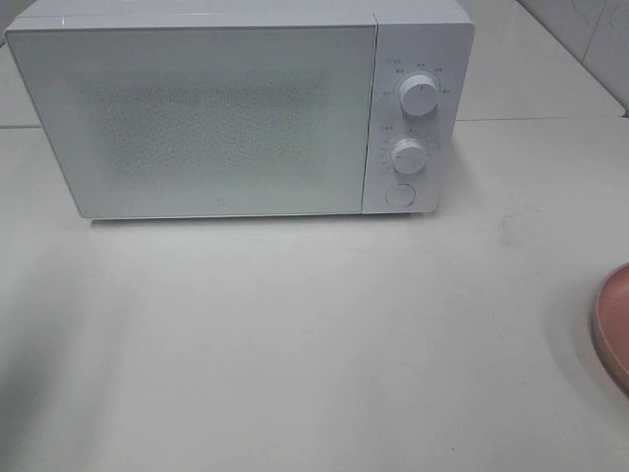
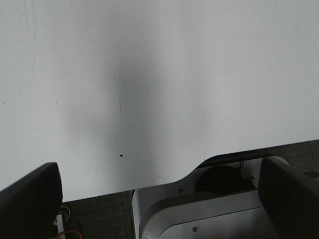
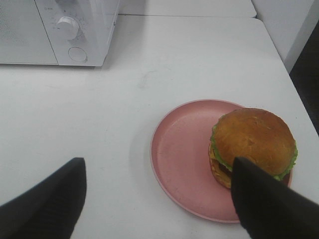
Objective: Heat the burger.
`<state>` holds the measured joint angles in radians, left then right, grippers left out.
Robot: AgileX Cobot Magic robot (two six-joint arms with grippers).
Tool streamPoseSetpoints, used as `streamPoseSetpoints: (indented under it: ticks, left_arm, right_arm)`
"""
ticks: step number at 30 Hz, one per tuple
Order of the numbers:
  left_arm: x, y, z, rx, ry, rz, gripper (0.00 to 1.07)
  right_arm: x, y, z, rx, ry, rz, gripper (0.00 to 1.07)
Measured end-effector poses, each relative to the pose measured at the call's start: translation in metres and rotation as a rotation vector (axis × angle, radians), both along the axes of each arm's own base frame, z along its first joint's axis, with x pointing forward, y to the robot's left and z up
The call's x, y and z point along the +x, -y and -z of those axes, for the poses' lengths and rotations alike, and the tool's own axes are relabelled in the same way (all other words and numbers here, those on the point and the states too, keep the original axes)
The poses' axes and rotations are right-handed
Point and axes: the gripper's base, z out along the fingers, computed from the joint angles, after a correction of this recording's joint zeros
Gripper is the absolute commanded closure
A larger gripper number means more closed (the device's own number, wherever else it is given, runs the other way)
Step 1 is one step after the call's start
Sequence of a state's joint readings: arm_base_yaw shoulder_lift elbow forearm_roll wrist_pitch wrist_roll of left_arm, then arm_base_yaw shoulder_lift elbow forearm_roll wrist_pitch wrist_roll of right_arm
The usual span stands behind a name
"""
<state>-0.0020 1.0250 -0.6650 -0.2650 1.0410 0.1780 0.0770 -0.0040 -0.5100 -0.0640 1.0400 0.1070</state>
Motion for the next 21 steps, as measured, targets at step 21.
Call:
streamPoseSetpoints:
  ticks: [21]
  left_arm:
    - [-0.074, -0.007, -0.006, 0.053, 0.265, -0.061, 0.06]
  right_arm:
    - [0.000, 0.000, 0.000, 0.000, 0.000, 0.000, 0.31]
